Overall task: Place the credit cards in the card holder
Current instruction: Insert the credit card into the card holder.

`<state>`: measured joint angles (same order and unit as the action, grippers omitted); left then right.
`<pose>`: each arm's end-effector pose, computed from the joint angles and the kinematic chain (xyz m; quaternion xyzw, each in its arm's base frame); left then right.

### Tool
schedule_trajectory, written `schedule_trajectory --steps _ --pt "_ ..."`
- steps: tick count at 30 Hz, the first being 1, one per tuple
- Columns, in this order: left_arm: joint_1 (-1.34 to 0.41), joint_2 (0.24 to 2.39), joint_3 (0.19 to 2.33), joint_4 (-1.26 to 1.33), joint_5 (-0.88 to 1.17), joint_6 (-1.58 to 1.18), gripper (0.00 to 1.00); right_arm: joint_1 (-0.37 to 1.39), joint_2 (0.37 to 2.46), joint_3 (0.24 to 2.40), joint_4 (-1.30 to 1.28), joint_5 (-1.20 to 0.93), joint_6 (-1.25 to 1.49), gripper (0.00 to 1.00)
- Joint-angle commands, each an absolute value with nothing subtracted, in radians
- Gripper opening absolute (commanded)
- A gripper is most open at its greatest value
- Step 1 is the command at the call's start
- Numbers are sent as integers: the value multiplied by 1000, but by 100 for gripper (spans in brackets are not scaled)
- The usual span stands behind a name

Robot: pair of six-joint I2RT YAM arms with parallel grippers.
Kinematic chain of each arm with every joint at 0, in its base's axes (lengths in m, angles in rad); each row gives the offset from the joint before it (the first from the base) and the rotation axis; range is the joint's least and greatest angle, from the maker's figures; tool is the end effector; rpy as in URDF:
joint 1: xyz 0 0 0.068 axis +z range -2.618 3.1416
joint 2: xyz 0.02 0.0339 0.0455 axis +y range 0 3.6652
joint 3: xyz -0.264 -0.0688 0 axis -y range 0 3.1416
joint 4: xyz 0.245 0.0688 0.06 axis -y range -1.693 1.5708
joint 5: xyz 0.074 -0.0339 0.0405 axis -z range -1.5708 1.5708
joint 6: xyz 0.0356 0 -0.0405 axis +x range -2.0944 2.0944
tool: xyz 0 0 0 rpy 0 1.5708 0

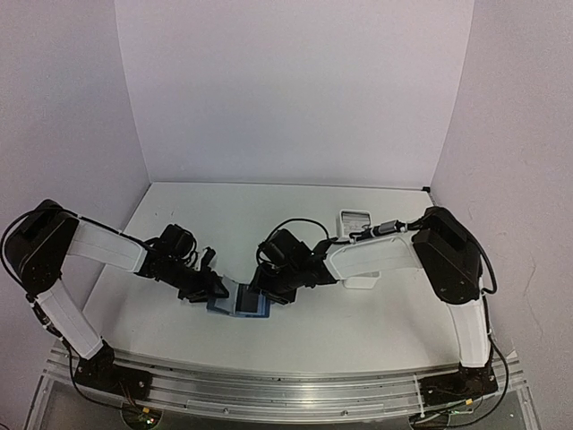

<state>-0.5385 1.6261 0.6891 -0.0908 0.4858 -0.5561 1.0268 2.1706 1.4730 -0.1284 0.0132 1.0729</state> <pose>0.2340 -0.1592 0.1249 0.0563 0.9356 -0.3333 0.1017 0.2435 0.4016 0.1394 0.0239 0.9311 0.3125 0.1864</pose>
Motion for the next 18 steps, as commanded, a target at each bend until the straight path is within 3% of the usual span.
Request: schedule_trajectory --steps 1,7,9,14,18 --pt "-546 1653 650 -1 579 -579 30 1041 2223 1490 -155 20 1056 50" --pt "-546 1648 649 63 617 -595 0 1041 2218 1497 -173 36 1046 50" --pt "-547 1634 670 33 611 -585 0 1048 2208 1538 -262 109 1008 53" --pt "-546 1584 751 -104 567 -560 0 1089 2225 1751 -497 295 887 74" --pt "-549 1565 757 -112 572 -572 0 1112 2284 1809 -591 327 883 77"
